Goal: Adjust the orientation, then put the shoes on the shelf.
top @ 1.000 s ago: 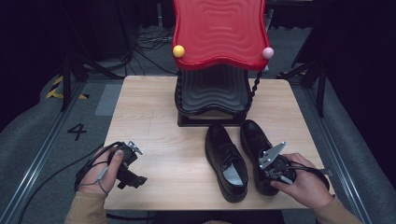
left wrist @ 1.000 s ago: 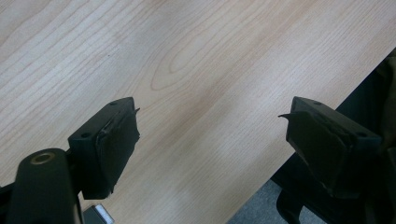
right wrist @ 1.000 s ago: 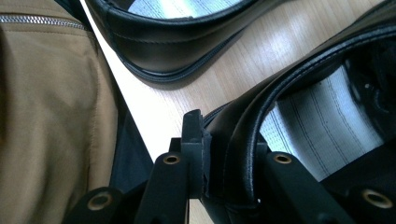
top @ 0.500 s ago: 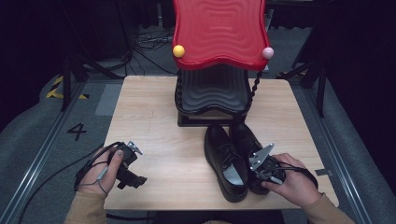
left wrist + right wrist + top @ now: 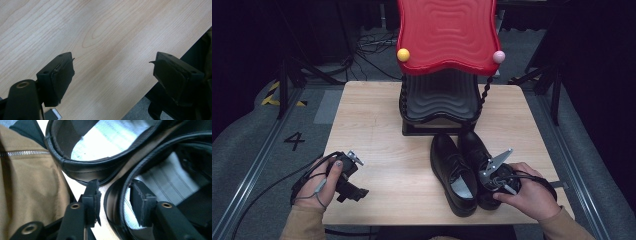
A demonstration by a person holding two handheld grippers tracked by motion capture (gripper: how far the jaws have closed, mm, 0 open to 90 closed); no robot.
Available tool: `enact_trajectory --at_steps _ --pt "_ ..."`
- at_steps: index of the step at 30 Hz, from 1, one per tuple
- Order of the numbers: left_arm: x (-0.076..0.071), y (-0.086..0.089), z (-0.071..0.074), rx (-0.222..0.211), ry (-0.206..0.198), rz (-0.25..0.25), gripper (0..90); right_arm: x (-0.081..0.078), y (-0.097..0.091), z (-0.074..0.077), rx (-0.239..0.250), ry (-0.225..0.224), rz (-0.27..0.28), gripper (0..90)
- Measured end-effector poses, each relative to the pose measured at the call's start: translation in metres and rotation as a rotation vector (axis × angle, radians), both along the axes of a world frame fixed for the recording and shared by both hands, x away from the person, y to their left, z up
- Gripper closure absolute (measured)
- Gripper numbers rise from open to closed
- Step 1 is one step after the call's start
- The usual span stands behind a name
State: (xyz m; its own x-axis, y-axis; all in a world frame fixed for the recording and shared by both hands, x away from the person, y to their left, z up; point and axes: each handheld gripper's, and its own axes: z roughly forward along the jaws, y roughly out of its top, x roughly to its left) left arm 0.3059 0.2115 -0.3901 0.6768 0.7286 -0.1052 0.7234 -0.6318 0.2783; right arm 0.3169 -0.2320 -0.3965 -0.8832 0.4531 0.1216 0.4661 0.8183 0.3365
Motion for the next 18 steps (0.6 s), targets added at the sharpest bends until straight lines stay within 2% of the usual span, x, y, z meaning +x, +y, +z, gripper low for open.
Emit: enact_trajectory --at_steps 2,5,9,10,12,16,18 --pt "0.000 0.000 0.000 0.000 -0.002 -0.002 17.5 0.001 -0.003 0.004 0.015 -0.001 -0.020 56.2" --pt "0.000 0.000 0.000 0.001 -0.011 -0.002 17.4 0.002 -0.006 0.010 0.053 0.019 -0.079 53.2" --pt "0.000 0.000 0.001 0.001 -0.015 0.005 17.4 0.004 -0.009 0.019 0.079 0.028 -0.148 49.7" --pt "0.000 0.000 0.001 0.001 -0.015 0.005 17.4 0.004 -0.009 0.019 0.079 0.028 -0.148 49.7" --pt "0.000 0.000 0.001 0.002 -0.012 0.005 17.5 0.008 -0.009 0.023 0.102 0.051 -0.202 47.1" --pt "0.000 0.000 0.001 0.000 -0.016 0.006 17.3 0.014 -0.005 0.024 0.112 0.080 -0.273 43.9" --pt "0.000 0.000 0.001 -0.002 -0.012 0.007 17.4 0.015 -0.004 0.023 0.110 0.090 -0.289 43.2"
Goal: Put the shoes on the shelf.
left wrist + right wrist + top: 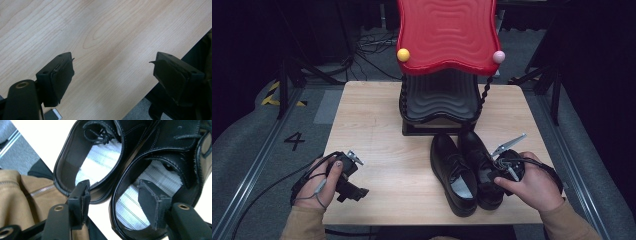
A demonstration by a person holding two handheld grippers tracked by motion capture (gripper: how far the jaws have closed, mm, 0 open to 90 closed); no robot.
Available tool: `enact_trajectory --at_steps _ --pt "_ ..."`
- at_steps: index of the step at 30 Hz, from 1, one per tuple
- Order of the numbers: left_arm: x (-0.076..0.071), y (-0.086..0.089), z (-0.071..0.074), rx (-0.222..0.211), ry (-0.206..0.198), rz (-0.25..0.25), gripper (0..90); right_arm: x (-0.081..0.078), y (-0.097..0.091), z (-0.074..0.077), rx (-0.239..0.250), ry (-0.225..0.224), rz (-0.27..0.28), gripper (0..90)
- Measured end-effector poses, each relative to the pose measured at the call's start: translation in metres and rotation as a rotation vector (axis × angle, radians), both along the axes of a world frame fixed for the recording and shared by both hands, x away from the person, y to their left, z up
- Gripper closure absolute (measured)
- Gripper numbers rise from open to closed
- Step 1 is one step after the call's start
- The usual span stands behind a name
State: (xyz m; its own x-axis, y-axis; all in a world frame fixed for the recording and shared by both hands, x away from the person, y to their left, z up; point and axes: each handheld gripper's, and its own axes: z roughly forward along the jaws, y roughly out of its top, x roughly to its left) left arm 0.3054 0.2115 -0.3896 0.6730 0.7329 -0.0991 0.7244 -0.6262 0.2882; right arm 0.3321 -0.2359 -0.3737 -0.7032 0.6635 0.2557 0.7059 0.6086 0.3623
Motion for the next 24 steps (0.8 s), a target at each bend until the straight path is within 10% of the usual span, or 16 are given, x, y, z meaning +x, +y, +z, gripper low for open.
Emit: enact_trajectory --at_steps 13,24 --pt "0.001 0.001 0.000 0.007 -0.003 0.000 17.2 0.018 0.018 -0.028 -0.024 0.099 -0.131 39.0" --pt "0.001 0.000 -0.001 0.004 0.002 0.000 17.3 0.022 0.033 -0.050 -0.082 0.050 -0.112 47.2"
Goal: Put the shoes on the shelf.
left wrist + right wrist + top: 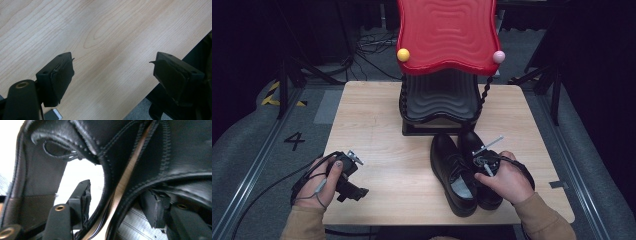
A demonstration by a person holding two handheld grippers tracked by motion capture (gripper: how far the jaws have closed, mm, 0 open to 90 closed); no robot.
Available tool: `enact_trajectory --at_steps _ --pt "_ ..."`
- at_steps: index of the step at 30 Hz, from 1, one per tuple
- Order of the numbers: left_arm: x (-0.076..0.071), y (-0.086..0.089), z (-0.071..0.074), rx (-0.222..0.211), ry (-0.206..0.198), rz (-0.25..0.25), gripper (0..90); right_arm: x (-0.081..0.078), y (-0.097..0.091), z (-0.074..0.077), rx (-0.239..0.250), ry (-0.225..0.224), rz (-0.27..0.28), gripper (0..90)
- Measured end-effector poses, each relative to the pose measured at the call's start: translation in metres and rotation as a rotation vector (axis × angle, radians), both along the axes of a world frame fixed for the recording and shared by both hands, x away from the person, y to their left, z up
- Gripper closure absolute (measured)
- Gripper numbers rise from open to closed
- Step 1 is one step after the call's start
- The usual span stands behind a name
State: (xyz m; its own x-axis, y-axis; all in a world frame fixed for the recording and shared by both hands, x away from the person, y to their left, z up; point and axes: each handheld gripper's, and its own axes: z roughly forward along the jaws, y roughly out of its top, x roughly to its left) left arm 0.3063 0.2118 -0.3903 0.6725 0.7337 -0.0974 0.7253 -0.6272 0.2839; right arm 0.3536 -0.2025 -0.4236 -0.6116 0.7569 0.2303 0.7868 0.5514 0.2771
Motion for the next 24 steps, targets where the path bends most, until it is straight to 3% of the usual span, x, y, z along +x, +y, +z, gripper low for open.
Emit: enact_trajectory --at_steps 1,2,5,8,11,12,13,16,18,19,24 --pt "0.000 0.000 0.000 0.001 -0.005 0.001 17.3 -0.001 0.002 -0.001 -0.025 -0.010 0.022 47.3" --pt "0.000 0.000 0.000 0.001 -0.006 0.003 17.2 -0.004 0.003 -0.004 -0.058 -0.045 0.078 47.8" --pt "0.000 0.000 0.000 0.001 -0.002 -0.002 17.2 -0.006 0.004 -0.004 -0.070 -0.067 0.106 49.6" --pt "0.000 0.000 0.000 0.000 -0.006 -0.006 17.3 -0.004 0.004 -0.003 -0.082 -0.054 0.116 50.6" --pt "0.000 0.000 0.000 -0.002 -0.001 0.000 17.3 0.001 0.004 -0.002 -0.097 -0.033 0.083 59.6" --pt "0.000 0.000 0.000 0.000 0.000 0.004 17.3 0.002 0.005 -0.001 -0.104 -0.016 0.043 61.6" --pt "0.000 0.000 0.000 0.000 0.000 0.004 17.3 0.002 0.005 -0.001 -0.104 -0.016 0.043 61.6" --pt "0.000 0.000 0.000 -0.003 0.002 0.000 17.2 0.005 0.007 0.000 -0.088 -0.012 -0.060 63.3" --pt "0.000 0.000 -0.001 -0.002 -0.001 -0.006 17.2 0.006 0.007 -0.001 -0.082 -0.009 -0.075 63.0" --pt "0.001 -0.001 -0.001 -0.002 0.001 -0.008 17.3 0.006 0.008 -0.002 -0.085 -0.003 -0.109 62.4" --pt "0.000 0.000 -0.001 -0.003 0.001 -0.008 17.3 0.007 0.013 0.000 -0.121 0.011 -0.125 71.5"
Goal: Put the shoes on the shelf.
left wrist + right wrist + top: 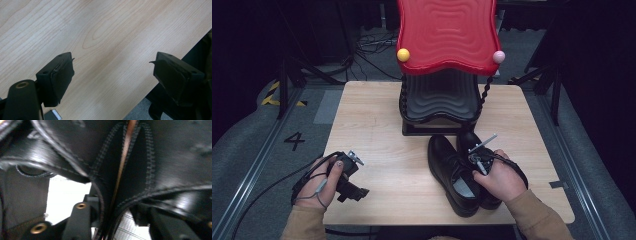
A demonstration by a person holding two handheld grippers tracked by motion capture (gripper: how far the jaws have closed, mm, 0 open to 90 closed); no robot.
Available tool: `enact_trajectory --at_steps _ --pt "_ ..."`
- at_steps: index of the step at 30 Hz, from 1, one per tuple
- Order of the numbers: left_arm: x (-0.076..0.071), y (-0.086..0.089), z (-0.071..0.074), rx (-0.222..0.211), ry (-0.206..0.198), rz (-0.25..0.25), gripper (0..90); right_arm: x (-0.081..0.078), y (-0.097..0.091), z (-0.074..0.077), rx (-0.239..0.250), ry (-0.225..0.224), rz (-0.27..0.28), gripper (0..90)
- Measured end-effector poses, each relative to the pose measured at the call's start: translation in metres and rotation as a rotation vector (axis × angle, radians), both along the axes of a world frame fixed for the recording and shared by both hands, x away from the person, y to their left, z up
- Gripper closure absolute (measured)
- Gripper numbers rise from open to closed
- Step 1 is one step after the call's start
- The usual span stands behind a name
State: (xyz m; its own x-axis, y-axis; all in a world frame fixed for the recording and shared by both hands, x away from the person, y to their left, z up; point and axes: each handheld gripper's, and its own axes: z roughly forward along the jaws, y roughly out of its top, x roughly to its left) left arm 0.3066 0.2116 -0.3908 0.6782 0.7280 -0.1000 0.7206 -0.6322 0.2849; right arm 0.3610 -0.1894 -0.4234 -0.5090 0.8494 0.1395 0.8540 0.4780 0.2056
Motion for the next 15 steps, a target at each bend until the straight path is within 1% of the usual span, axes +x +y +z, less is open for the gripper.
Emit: enact_trajectory --at_steps 1,2,3,5,6,7,13,14,15 --pt "0.0000 0.0000 0.0000 0.000 0.000 0.000 17.3 0.0000 0.0000 0.0000 0.000 0.000 0.000 71.5" --pt "-0.0002 0.0007 0.0002 0.002 -0.003 0.007 17.3 0.0005 0.0014 0.0009 -0.009 0.003 -0.013 75.1" --pt "-0.0002 0.0010 0.0006 0.001 -0.004 0.005 17.3 0.0002 0.0020 0.0014 -0.014 0.005 -0.024 76.1" --pt "-0.0004 0.0009 0.0007 -0.004 -0.002 0.007 17.3 0.0010 0.0013 0.0021 -0.006 0.015 -0.051 77.4" --pt "-0.0002 0.0012 0.0008 -0.005 -0.004 0.005 17.2 0.0022 -0.0005 0.0024 0.006 0.033 -0.090 78.3" --pt "0.0000 0.0012 0.0008 0.000 -0.004 0.003 17.3 0.0033 -0.0012 0.0027 0.007 0.044 -0.106 78.9" --pt "-0.0009 0.0016 0.0006 -0.008 0.000 0.010 17.3 0.0045 0.0006 0.0038 -0.007 0.051 -0.110 81.5" --pt "-0.0008 0.0028 0.0016 -0.007 -0.011 0.009 17.3 0.0048 0.0004 0.0044 -0.006 0.053 -0.114 81.7" --pt "-0.0012 0.0032 0.0021 -0.007 -0.008 0.011 17.3 0.0052 -0.0002 0.0052 -0.006 0.055 -0.117 81.9"
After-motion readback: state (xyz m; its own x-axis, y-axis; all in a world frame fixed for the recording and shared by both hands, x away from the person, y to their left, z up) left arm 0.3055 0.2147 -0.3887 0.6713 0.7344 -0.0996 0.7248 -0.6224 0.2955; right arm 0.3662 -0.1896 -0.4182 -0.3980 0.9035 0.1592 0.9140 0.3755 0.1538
